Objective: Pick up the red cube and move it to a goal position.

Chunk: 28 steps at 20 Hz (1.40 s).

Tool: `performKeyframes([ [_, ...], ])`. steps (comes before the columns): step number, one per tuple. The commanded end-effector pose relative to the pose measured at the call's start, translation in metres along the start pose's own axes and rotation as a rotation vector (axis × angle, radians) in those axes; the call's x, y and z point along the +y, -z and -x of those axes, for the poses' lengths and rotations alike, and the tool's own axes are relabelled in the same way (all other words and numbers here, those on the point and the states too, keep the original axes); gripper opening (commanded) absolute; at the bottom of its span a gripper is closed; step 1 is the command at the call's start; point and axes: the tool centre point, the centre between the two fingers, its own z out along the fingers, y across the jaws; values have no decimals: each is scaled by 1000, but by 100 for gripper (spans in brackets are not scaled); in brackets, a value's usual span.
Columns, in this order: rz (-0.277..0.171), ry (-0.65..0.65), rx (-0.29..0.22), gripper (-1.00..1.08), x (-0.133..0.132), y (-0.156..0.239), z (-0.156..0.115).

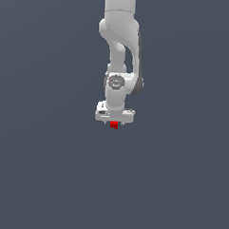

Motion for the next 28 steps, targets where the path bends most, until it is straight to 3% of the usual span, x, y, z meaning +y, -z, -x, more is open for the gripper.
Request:
performKeyframes([
  [1, 0, 0, 1, 100, 0, -3, 2],
  [2, 0, 0, 1, 100, 0, -4, 2],
  [3, 0, 0, 1, -100, 0, -4, 2],
  [17, 0, 0, 1, -100, -1, 1, 0],
  [28, 0, 0, 1, -100, -2, 54, -17],
])
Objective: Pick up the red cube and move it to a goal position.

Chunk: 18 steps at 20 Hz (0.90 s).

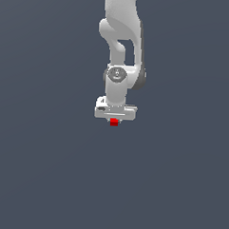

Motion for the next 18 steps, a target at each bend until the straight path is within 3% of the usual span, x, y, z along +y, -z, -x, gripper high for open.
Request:
performKeyframes([
  [1, 0, 0, 1, -100, -1, 19, -6],
  [18, -1, 0, 1, -100, -6, 179, -63],
])
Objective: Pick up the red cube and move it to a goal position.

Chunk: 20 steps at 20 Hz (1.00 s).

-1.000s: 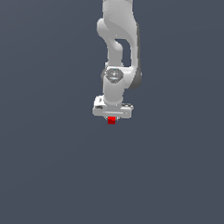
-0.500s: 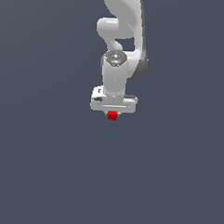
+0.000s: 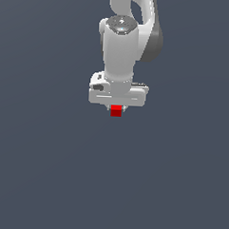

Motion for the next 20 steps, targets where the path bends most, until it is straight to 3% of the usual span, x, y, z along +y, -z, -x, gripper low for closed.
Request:
performKeyframes([
  [1, 0, 0, 0, -100, -1, 24, -9],
  [10, 0, 0, 0, -100, -4, 96, -37],
  [20, 0, 0, 0, -100, -5, 133, -54],
])
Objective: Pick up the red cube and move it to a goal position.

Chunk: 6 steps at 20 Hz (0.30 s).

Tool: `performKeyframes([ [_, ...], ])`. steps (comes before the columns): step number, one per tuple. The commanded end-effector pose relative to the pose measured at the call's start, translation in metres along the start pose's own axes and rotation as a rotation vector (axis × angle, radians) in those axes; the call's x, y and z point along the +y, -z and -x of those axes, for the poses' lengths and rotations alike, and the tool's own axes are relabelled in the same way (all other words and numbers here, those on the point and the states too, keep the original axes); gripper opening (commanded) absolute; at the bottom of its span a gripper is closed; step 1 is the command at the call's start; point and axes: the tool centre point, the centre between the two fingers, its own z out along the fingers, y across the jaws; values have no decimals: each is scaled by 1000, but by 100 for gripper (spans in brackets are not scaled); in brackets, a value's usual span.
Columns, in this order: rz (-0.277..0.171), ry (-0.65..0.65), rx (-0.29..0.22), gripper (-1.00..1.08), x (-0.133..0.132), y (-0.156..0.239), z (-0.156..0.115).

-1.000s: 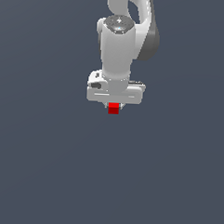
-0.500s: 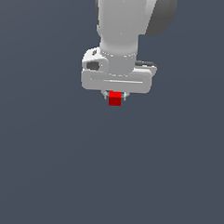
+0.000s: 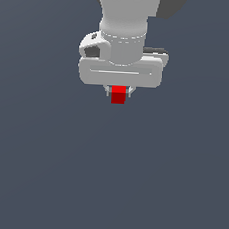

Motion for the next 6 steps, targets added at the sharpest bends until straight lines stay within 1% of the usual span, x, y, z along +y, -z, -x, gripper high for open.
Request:
performKeyframes([
  [1, 0, 0, 0, -100, 0, 6, -3],
  [6, 0, 0, 0, -100, 0, 9, -4],
])
